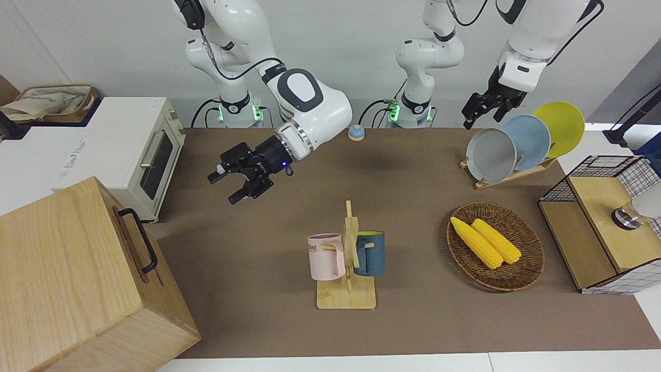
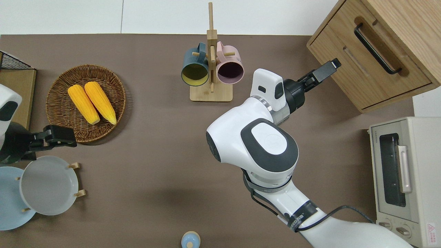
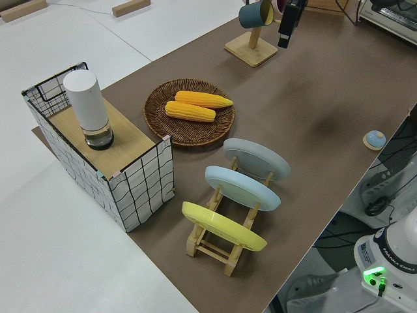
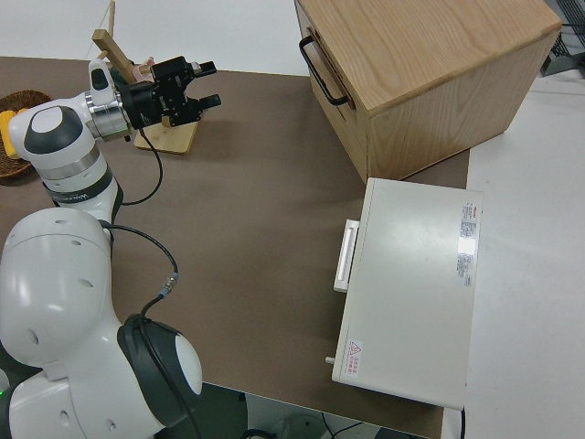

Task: Slide drawer open with right arm
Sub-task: 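Reach the right gripper up to the black drawer handle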

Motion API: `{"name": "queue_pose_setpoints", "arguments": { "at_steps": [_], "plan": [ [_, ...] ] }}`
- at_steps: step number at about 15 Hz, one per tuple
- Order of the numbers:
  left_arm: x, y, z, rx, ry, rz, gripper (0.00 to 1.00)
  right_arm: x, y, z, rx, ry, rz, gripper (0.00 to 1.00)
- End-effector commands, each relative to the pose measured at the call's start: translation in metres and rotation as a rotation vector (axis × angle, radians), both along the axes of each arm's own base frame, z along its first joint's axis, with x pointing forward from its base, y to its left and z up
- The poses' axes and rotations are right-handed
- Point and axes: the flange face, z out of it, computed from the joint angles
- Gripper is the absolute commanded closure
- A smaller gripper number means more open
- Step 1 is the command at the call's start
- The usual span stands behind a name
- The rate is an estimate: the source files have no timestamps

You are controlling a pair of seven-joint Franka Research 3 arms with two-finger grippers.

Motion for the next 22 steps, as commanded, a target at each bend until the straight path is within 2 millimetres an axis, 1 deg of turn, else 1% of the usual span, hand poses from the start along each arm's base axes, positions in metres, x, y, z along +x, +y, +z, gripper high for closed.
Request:
{"name": "queue_pose_setpoints", "arguments": {
  "at_steps": [1,3,4,6,8,10,11,13,14,17,19,22],
  "plan": [
    [-0.004,0.002,0.005,-0.001,0.005,-0.006,0.01,0.024,-0.023,-0.017,-0.042,-0.049,0.043,0.059],
    [-0.004,0.002,0.005,-0.001,0.005,-0.006,0.01,0.037,-0.041,-0.020,-0.056,-0.055,0.063,0.071],
    [-0.004,0.002,0.005,-0.001,0.003,-0.006,0.01,0.045,-0.054,-0.023,-0.058,-0.053,0.075,0.082],
    [-0.004,0.002,0.005,-0.001,0.003,-0.006,0.01,0.055,-0.070,-0.025,-0.080,-0.061,0.104,0.113],
    [-0.004,0.002,0.005,-0.001,0.003,-0.006,0.01,0.061,-0.083,-0.027,-0.087,-0.061,0.113,0.124],
    [-0.004,0.002,0.005,-0.001,0.003,-0.006,0.01,0.067,-0.091,-0.034,-0.108,-0.074,0.125,0.128],
    [-0.004,0.002,0.005,-0.001,0.003,-0.006,0.01,0.071,-0.098,-0.038,-0.123,-0.077,0.128,0.128],
    [-0.004,0.002,0.005,-0.001,0.005,-0.006,0.01,0.078,-0.119,-0.044,-0.133,-0.087,0.131,0.128],
    [-0.004,0.002,0.005,-0.001,0.003,-0.006,0.01,0.080,-0.124,-0.046,-0.130,-0.090,0.131,0.128],
    [-0.004,0.002,0.005,-0.001,0.003,-0.006,0.01,0.082,-0.121,-0.057,-0.115,-0.099,0.131,0.130],
    [-0.004,0.002,0.005,-0.001,0.005,-0.006,0.01,0.084,-0.123,-0.062,-0.102,-0.117,0.130,0.143],
    [-0.004,0.002,0.005,-0.001,0.003,-0.006,0.01,0.088,-0.137,-0.068,-0.123,-0.124,0.130,0.184]
  ]
}}
